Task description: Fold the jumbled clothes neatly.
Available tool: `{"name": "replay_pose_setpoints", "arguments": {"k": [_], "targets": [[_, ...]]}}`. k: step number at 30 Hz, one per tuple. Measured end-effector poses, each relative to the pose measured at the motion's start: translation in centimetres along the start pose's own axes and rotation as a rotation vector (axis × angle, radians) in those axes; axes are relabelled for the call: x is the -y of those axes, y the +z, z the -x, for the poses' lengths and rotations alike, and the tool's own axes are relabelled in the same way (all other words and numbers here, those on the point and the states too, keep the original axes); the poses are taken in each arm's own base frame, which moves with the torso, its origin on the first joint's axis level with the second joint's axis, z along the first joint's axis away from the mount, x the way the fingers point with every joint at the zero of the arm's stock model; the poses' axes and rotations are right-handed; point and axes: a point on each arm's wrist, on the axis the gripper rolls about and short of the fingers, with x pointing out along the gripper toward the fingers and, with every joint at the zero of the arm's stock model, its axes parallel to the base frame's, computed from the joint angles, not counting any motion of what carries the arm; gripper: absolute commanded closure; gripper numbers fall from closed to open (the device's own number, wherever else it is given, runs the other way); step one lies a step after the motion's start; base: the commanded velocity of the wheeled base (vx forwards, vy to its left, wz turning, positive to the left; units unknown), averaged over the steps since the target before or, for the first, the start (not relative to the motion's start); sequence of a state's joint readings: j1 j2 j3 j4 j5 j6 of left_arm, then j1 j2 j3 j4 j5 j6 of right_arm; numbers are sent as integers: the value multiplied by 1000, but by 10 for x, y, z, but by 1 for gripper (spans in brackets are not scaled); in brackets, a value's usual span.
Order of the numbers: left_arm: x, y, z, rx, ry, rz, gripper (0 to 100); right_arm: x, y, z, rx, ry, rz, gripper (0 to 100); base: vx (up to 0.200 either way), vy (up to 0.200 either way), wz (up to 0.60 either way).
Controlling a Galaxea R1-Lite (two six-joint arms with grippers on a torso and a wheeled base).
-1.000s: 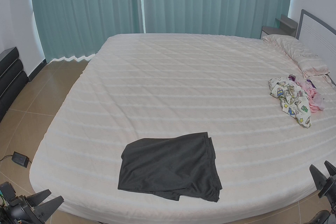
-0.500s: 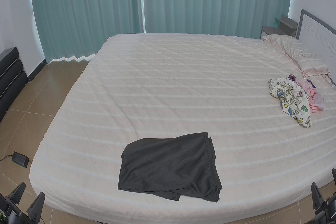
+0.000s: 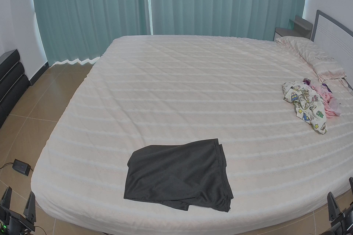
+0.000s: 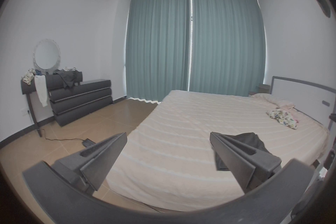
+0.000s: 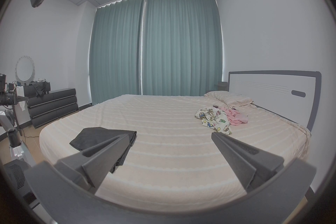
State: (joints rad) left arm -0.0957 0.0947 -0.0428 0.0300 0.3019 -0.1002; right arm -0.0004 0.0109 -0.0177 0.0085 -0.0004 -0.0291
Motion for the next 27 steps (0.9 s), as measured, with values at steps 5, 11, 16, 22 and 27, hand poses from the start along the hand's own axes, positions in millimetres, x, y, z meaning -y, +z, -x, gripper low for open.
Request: {"name": "replay_pose_setpoints", "arguments": {"k": [5,11,16,22,27], "targets": [[1,0,3,33,59,-95,0,0,0,0,0,2,0,0,0,0,0],[3,-2,6,64,-17,-141,0,0,0,0,1,4,-1,0,0,0,0],[4,-4,7,70,-59,-115,0,0,0,0,4,4,-2,0,0,0,0],[5,-5,7,70,-139,-112,0,0,0,0,4,3,-2,0,0,0,0],[7,-7,6,67,-208,-109,0,0,1,0,6,3,-3,0,0,0,0]]}}
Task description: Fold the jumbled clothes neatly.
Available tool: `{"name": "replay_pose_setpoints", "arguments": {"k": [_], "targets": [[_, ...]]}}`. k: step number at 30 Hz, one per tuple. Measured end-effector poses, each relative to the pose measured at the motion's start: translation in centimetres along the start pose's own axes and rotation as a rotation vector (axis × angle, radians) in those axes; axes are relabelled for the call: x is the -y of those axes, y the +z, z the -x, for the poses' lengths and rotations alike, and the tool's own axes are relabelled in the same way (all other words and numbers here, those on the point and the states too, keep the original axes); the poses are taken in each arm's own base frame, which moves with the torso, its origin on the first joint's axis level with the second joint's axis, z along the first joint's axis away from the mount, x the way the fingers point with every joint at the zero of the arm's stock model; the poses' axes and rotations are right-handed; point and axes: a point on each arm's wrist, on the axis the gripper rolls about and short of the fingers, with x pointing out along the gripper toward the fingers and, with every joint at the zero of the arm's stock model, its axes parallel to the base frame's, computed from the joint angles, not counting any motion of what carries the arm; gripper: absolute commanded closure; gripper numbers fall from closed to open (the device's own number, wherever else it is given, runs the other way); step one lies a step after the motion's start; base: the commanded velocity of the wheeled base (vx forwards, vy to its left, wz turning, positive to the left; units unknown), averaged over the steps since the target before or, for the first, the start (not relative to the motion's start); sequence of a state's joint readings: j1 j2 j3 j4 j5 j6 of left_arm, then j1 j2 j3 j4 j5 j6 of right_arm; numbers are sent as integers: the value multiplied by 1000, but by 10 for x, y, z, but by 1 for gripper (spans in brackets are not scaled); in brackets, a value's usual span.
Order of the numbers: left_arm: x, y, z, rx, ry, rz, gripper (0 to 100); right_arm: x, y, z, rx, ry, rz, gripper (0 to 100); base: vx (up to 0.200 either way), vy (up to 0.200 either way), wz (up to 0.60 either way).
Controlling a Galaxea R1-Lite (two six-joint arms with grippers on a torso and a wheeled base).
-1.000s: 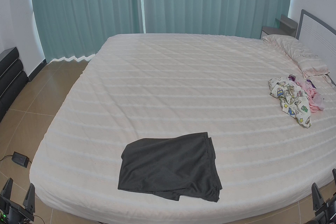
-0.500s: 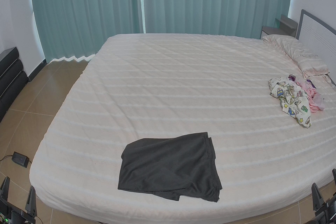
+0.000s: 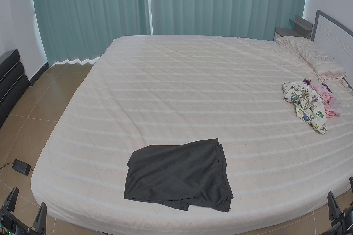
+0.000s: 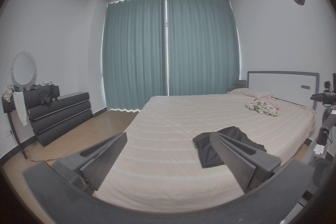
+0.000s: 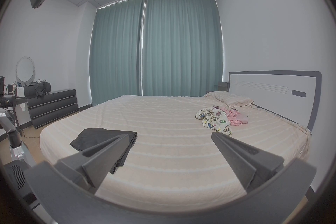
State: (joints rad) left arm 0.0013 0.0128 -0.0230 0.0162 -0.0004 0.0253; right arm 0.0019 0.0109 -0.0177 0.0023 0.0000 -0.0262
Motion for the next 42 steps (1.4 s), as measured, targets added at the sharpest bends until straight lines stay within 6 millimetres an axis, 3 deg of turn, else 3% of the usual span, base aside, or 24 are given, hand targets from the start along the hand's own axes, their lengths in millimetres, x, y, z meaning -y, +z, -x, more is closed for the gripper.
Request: {"name": "replay_pose_setpoints", "arguments": {"k": [42], "targets": [[0,0,0,7,13,28,0,0,0,0,-3,1,-13,0,0,0,0]]}}
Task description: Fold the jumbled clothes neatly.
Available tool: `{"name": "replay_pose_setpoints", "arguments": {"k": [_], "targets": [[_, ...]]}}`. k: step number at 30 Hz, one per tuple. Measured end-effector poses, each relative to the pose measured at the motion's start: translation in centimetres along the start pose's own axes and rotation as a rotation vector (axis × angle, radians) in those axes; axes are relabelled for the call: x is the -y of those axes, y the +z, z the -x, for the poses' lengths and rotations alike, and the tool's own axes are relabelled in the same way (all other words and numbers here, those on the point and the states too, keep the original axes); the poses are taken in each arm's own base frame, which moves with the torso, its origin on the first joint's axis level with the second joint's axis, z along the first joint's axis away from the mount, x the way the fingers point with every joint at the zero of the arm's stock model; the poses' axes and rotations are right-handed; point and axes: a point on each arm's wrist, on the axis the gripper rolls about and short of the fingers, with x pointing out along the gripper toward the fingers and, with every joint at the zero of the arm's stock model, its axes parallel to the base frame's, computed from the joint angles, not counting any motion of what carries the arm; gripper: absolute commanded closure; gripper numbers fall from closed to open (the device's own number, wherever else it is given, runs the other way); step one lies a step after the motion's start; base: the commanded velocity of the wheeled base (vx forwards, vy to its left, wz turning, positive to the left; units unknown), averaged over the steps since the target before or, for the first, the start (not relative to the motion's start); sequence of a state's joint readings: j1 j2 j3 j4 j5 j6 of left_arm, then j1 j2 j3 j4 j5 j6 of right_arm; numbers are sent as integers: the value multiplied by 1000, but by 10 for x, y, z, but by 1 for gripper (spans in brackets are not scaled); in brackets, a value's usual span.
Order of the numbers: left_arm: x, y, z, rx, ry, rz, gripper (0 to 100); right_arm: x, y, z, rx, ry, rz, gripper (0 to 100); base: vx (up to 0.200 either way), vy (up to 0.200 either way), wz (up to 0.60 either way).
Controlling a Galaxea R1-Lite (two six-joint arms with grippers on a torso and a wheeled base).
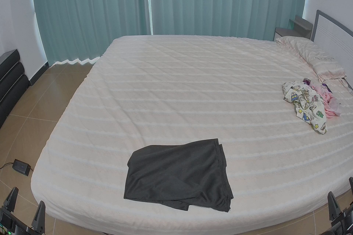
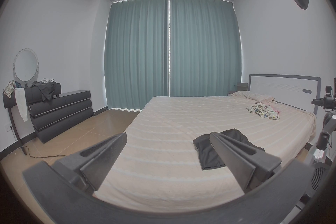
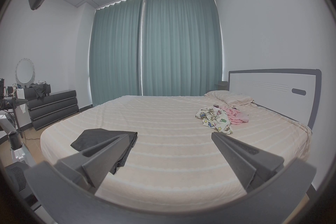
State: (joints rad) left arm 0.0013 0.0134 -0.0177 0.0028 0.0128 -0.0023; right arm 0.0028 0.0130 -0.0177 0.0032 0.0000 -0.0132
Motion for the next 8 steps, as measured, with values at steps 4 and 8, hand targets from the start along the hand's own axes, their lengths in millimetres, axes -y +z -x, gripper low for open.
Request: {"name": "replay_pose_setpoints", "arguments": {"k": [4,8], "targets": [[0,0,0,0,0,0,0,0,0,0,0,0,0,0,0,0,0],[0,0,0,0,0,0,0,0,0,0,-1,0,0,0,0,0,0]]}}
